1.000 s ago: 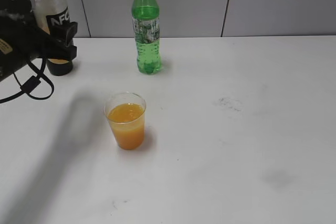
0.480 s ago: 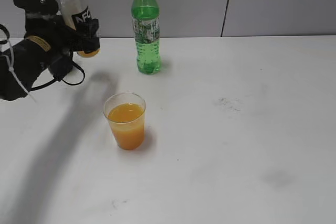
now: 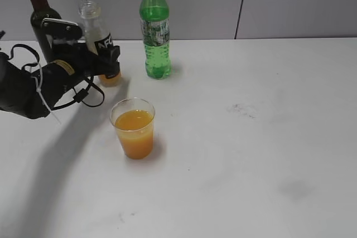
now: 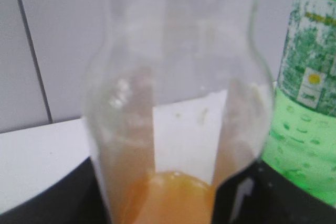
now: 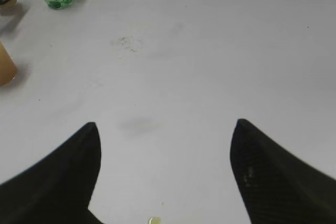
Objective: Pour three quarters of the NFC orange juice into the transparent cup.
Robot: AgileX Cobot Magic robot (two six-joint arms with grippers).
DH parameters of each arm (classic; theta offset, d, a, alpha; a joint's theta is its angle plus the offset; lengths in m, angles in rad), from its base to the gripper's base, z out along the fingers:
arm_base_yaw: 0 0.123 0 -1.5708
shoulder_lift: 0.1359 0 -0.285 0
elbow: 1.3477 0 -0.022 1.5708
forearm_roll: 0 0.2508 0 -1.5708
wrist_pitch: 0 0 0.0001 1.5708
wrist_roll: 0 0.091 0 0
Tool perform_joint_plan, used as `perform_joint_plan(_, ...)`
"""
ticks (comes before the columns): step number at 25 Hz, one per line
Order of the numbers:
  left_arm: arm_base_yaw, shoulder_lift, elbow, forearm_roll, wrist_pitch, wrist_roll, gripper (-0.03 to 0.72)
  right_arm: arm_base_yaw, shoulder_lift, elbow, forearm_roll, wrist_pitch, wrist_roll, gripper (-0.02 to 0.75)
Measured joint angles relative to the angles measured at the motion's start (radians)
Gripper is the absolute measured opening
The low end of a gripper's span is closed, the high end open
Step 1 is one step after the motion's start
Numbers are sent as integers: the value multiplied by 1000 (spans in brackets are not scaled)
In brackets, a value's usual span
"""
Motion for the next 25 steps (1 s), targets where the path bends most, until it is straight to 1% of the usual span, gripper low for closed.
perform_joint_plan(10, 0, 10, -3, 27, 21, -4, 486, 0, 0, 0, 0, 0, 0, 589)
perform_joint_plan(12, 0, 10, -5, 27, 14, -5, 540, 0, 0, 0, 0, 0, 0, 589)
perform_joint_plan(14, 0, 10, -7, 27, -23, -6, 616, 0, 0, 0, 0, 0, 0, 589)
perform_joint_plan(15, 0, 9, -7, 28, -38, -6, 638, 0, 0, 0, 0, 0, 0, 589)
perform_joint_plan(18, 0, -12, -7, 29, -52, -6, 660, 0, 0, 0, 0, 0, 0, 589)
perform_joint_plan(25, 0, -156, -7, 37, -54, -6, 664, 0, 0, 0, 0, 0, 0, 589)
